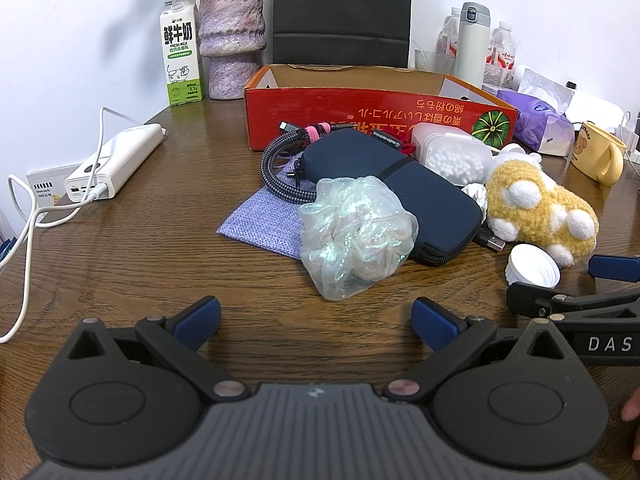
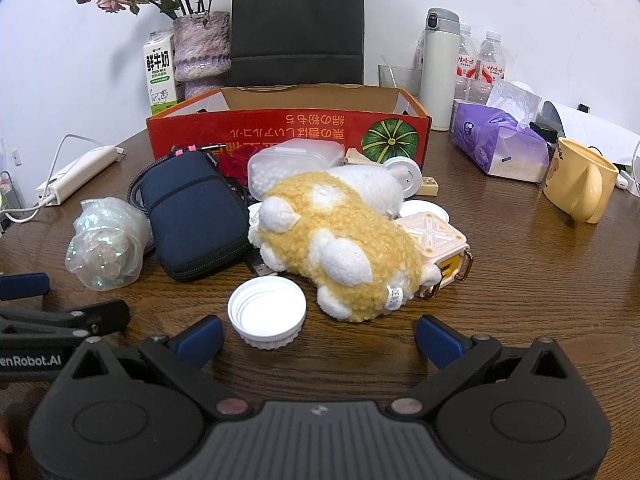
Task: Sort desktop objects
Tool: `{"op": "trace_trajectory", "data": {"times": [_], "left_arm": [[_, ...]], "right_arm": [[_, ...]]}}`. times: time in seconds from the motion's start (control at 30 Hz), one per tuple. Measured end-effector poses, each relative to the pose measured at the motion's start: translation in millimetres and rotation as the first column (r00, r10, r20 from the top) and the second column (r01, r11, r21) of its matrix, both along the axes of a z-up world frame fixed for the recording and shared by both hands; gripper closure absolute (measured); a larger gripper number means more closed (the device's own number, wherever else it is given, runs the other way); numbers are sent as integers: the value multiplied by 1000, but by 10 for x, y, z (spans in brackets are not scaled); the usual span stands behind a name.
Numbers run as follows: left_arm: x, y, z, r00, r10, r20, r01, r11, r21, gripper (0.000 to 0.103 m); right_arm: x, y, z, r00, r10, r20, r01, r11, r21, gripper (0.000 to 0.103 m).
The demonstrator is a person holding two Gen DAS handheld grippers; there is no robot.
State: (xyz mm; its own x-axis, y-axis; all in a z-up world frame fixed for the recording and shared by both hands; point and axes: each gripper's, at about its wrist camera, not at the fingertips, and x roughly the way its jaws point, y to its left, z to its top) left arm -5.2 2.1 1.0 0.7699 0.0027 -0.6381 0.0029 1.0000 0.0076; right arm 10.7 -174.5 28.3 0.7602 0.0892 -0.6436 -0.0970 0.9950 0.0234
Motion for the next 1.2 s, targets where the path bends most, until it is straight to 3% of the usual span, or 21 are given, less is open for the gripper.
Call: {"op": "trace_trajectory", "data": {"times": [0.3,0.4,0.5,0.63,0.7,0.77,0.87,1.0,1.03,1.07,1.2], "left_arm": [[-32,25,4,1000,-24,2,24,1000,0,0],[-174,68,85,993,-98,70,99,995,-8,0],[-266,137,232,978,-145,148,156,985,-68,0],[-10,98,303,975,-158,154,176,978,-109,0],[139,57,295,977,-168,133,184,975,-121,15],[231,36,282,984,-144,109,157,979,-129,42],[297,19,224,987,-135,92,146,981,-127,52],[180,43,232,988,-115,100,127,984,-121,57],[129,54,241,989,-112,100,124,985,-122,57],[80,67,249,990,-107,97,118,985,-124,57],[-203,103,288,992,-83,99,95,988,-121,58]], "right_arm": [[2,-1,-21,1000,7,3,-7,1000,1,0],[-71,-73,-11,999,29,20,-30,999,35,0],[-274,-121,50,993,85,78,-91,992,81,0],[-372,-23,94,984,134,116,-140,989,39,11],[-348,37,91,977,160,142,-168,985,47,13],[-253,139,46,978,173,113,-177,984,28,22],[-147,210,7,981,165,98,-167,986,10,30],[-112,248,8,982,162,99,-165,986,27,36],[-114,276,-8,981,175,87,-177,984,19,54],[-117,295,-29,980,187,66,-189,982,24,63],[-282,359,-41,977,205,67,-207,978,32,64]]}}
